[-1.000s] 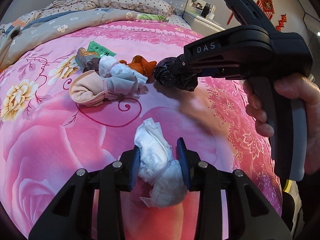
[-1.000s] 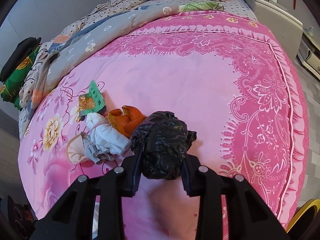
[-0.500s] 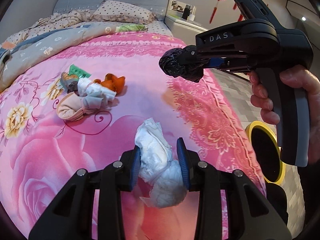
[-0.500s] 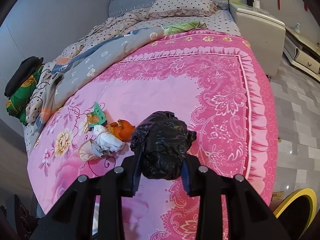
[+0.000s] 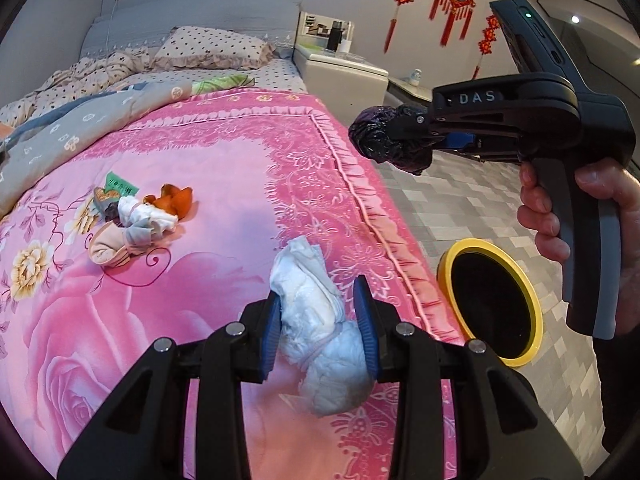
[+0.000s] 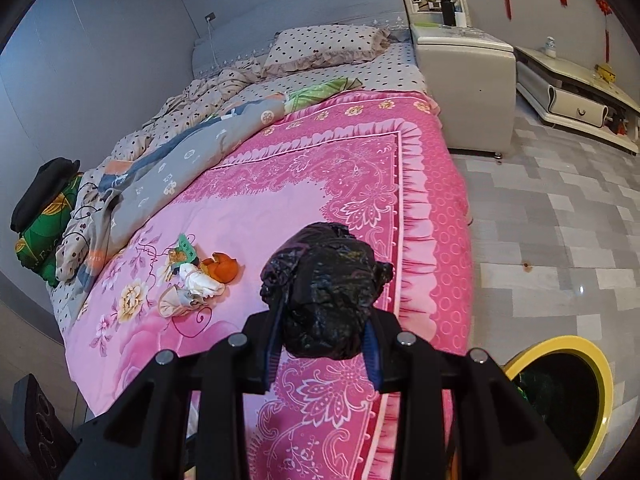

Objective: Collect trash
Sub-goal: 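Carry the tissue bundle and black bag over the bin with both tools, then open both tools to drop the tissue and black bag into the bin, then move both tools back over the bed toward the remaining trash, then grasp the white sock bundle with the left tool while the right tool grasps the orange peel, then carry the sock bundle and orange peel over the yellow-rimmed bin with both tools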

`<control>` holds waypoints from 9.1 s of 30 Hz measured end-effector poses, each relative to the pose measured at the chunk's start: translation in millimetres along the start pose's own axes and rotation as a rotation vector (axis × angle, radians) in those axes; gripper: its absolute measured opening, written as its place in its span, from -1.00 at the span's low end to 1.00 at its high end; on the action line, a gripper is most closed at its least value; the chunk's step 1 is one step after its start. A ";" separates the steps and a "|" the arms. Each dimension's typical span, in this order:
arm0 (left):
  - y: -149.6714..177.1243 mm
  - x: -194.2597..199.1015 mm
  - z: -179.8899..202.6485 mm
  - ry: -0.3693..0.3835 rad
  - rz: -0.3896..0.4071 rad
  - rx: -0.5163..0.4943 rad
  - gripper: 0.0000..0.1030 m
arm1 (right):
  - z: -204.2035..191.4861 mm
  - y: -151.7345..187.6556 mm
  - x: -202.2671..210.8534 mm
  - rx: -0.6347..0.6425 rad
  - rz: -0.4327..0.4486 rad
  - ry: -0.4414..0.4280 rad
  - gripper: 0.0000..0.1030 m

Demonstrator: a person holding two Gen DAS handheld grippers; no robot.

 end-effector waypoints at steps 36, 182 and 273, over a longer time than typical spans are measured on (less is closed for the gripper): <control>-5.2 6.9 135.0 0.109 -0.012 -0.165 -0.36 | 109.8 63.4 120.8 -0.155 0.113 0.116 -0.39; -81.1 -112.0 -246.7 -0.202 -0.043 0.090 -0.49 | -144.2 -31.9 -270.5 0.151 -0.355 -0.141 0.00; 14.4 -107.8 -17.1 -0.244 -0.245 -0.433 -0.28 | 124.7 74.7 107.7 -0.209 0.046 -0.028 -0.64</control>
Point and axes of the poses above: each gripper's, at about its wrist camera, not at the fingertips, and x roughly against the way its jaws point, z to its right, y to its underside, the point moved 7 cm from there along -x, roughly the way its jaws point, and after that the axes turned 11 degrees about x, right-handed, at the moved point
